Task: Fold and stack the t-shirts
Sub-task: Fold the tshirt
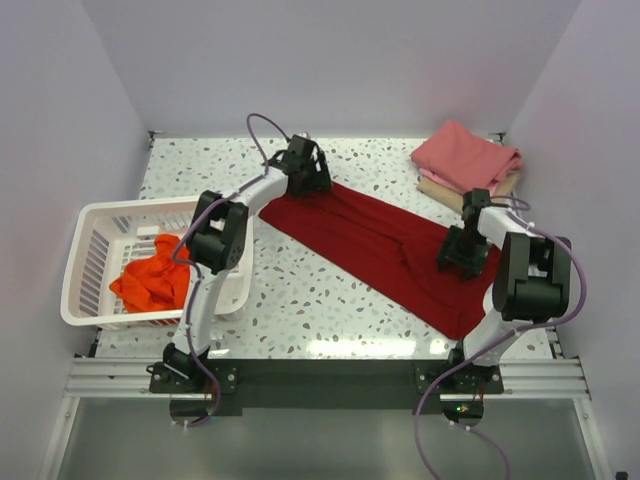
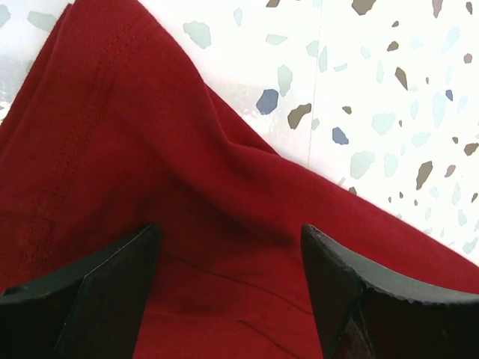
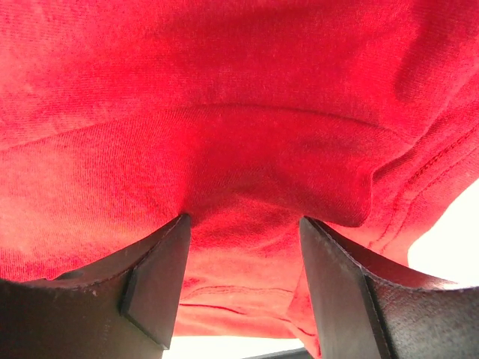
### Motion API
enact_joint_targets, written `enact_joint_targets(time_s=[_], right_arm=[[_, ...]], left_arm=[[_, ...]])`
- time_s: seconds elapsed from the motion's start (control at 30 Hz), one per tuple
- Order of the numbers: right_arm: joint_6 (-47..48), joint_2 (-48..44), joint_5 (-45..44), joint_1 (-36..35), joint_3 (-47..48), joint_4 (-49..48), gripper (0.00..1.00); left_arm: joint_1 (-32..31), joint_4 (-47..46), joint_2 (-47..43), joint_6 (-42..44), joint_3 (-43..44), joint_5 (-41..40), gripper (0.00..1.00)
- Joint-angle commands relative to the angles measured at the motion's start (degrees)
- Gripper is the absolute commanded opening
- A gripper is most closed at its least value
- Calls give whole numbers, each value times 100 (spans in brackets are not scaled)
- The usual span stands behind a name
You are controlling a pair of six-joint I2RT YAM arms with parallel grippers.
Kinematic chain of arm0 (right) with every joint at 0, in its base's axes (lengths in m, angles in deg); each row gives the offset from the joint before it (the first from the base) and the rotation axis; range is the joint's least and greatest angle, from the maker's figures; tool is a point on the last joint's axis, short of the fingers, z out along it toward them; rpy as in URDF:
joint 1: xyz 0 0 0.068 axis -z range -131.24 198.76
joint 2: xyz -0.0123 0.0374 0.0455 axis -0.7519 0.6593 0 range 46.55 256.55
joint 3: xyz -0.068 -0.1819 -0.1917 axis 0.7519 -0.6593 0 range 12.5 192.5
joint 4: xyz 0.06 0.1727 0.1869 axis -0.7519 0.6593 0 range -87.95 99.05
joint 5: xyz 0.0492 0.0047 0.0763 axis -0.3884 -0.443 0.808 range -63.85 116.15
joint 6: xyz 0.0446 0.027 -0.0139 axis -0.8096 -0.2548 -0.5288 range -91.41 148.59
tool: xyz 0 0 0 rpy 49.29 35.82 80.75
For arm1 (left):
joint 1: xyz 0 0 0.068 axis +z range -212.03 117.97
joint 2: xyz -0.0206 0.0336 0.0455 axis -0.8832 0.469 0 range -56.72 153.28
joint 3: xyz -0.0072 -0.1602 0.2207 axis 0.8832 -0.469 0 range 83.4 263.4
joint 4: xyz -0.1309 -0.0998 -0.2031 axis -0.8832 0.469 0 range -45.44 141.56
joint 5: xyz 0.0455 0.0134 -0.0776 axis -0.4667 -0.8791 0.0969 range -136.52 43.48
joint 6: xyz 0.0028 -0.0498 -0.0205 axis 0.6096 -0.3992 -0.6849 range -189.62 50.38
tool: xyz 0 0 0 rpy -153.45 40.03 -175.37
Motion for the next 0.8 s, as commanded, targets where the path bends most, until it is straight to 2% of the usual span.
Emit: enact_joint_targets(time_s=[0.0, 0.5, 0.77], right_arm=[[-30, 588, -260, -92, 69, 63, 64], [14, 2232, -173, -136, 2372, 502, 64], [-48, 2856, -23, -644, 3226, 740, 64]], left_arm=[[82, 318, -22, 116, -418, -171, 81], [-234, -78, -1604, 81, -3038, -145, 81], [-638, 19, -2299, -94, -4031, -40, 82]])
